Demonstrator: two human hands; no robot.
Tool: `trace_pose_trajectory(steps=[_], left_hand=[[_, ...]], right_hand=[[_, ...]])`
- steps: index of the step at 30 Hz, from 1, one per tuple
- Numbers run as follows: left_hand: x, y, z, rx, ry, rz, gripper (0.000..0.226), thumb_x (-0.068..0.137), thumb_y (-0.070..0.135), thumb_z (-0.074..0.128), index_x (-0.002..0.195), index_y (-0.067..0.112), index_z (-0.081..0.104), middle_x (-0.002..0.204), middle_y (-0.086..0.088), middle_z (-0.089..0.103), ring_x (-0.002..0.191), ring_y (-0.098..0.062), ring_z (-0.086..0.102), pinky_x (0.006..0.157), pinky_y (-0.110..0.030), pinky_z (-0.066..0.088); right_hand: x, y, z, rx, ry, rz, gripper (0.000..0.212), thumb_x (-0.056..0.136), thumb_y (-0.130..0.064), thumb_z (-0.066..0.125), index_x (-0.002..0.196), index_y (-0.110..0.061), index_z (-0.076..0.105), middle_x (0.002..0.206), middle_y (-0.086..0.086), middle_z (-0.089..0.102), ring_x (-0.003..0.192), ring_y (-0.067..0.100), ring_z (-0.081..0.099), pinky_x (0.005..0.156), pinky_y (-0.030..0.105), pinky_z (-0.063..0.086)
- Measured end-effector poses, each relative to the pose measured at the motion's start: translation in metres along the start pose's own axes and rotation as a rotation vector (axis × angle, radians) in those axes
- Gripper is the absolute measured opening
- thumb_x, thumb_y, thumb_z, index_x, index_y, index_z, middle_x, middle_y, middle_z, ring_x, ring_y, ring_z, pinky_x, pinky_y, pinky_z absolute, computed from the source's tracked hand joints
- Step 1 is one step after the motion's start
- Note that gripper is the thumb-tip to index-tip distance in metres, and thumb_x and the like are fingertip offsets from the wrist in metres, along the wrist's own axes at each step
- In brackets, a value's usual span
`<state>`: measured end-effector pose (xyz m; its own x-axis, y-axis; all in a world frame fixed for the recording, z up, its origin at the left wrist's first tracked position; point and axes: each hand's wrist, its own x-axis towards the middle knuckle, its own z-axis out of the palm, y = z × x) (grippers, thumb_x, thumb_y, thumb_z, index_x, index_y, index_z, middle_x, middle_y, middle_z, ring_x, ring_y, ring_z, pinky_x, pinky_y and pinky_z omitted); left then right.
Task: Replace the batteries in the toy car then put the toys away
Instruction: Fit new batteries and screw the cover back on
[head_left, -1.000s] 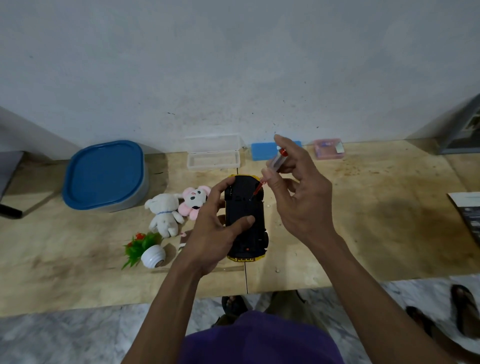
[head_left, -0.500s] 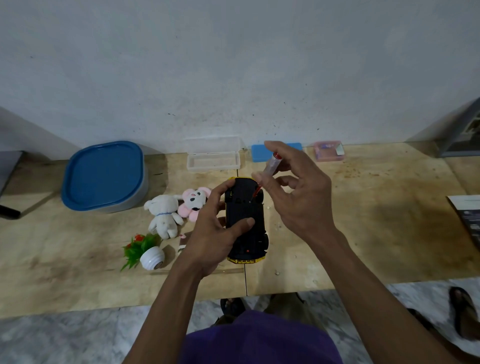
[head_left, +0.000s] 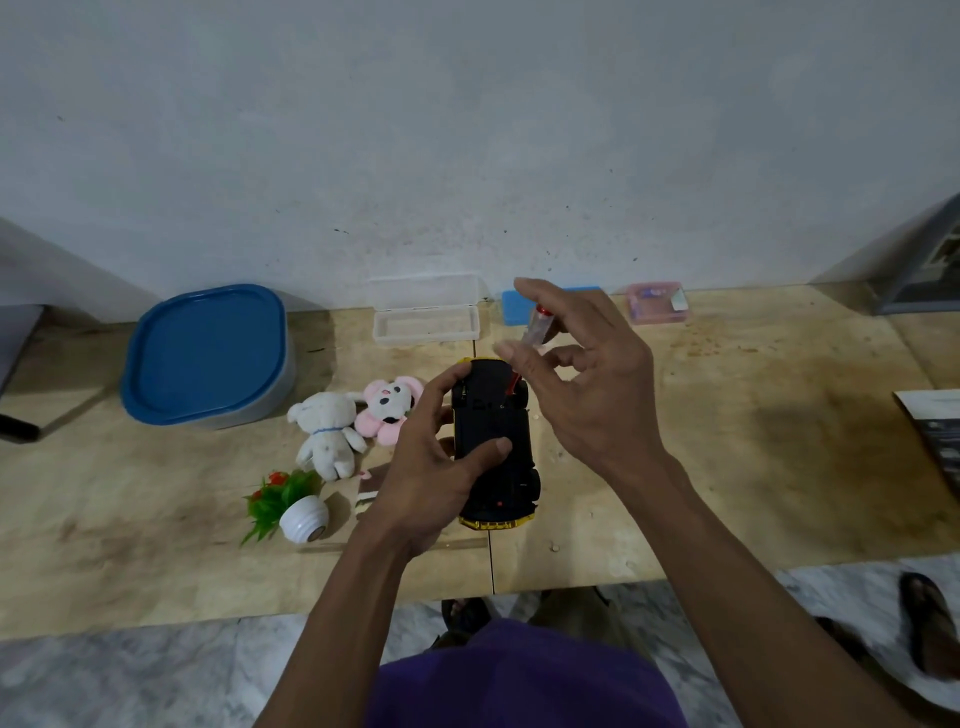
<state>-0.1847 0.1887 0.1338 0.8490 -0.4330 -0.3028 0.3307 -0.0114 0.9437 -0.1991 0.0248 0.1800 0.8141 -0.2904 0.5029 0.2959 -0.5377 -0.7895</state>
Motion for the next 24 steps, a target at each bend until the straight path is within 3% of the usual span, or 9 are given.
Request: trace_pose_trajectory(steps=[5,7,10,15,19,22,24], left_hand=[[-0.0006,-0.0022,0.0,-0.026,0.004,-0.018,0.077,0.084,-0.002,0.077,0.142,0.039,0.047,0.13,-0.005,0.059,0.105,-0.015,0.07,0.082,-0.05,0.063],[-0.0007,-0.0028,-0.0003,-0.036,0.003,-0.028,0.077,0.084,-0.001,0.077,0.142,0.039,0.048,0.131,-0.006,0.059,0.109,-0.023,0.07,0.083,-0.053,0.062],[-0.0006,-0.0039,-0.0012,-0.041,0.01,-0.024,0.077,0.084,-0.002,0.077,0.142,0.038,0.048,0.131,-0.006,0.059,0.108,-0.02,0.069,0.084,-0.053,0.062],[-0.0018,-0.0033,-0.0019,-0.057,0.03,-0.037,0.077,0.084,-0.005,0.076,0.142,0.037,0.048,0.129,-0.007,0.059,0.102,-0.019,0.072,0.082,-0.052,0.062],[-0.0022,-0.003,-0.0011,-0.066,0.037,-0.033,0.077,0.084,-0.004,0.076,0.142,0.038,0.048,0.13,-0.007,0.059,0.103,-0.019,0.072,0.081,-0.05,0.063],[-0.0028,-0.0037,-0.0017,-0.057,0.04,-0.032,0.077,0.085,-0.004,0.076,0.143,0.036,0.047,0.13,-0.008,0.059,0.101,-0.016,0.072,0.079,-0.045,0.063],[-0.0032,-0.0037,-0.001,-0.068,0.037,-0.035,0.076,0.085,-0.005,0.075,0.143,0.035,0.047,0.129,-0.008,0.06,0.1,-0.018,0.073,0.077,-0.045,0.064]], right_hand=[[0.0007,0.0029,0.0001,-0.005,-0.074,0.013,0.05,0.096,-0.005,0.065,0.143,-0.01,0.051,0.114,0.0,0.068,0.106,0.007,0.066,0.087,0.017,0.056],[0.0003,0.0008,0.002,-0.013,-0.066,0.003,0.046,0.095,-0.006,0.066,0.14,-0.009,0.055,0.114,0.002,0.068,0.105,0.008,0.066,0.083,0.017,0.057],[0.0027,0.0026,0.0026,-0.04,-0.043,-0.009,0.047,0.091,-0.013,0.073,0.136,-0.01,0.06,0.105,0.002,0.063,0.094,0.01,0.064,0.075,0.019,0.059],[0.0024,0.004,-0.0005,-0.009,-0.126,0.061,0.052,0.096,-0.009,0.065,0.145,-0.015,0.05,0.114,-0.006,0.067,0.102,0.002,0.066,0.081,0.012,0.055],[0.0018,0.0038,0.0024,-0.008,-0.044,0.015,0.047,0.093,-0.013,0.071,0.138,-0.013,0.057,0.104,-0.001,0.063,0.096,0.011,0.066,0.076,0.021,0.06],[0.0016,0.0046,0.0008,0.026,-0.108,0.068,0.048,0.097,-0.009,0.064,0.143,-0.016,0.052,0.111,0.0,0.069,0.096,0.01,0.07,0.082,0.025,0.061],[0.0008,0.0037,0.0015,0.027,-0.115,0.055,0.046,0.097,-0.009,0.063,0.142,-0.015,0.053,0.111,0.001,0.069,0.096,0.01,0.07,0.079,0.027,0.061]])
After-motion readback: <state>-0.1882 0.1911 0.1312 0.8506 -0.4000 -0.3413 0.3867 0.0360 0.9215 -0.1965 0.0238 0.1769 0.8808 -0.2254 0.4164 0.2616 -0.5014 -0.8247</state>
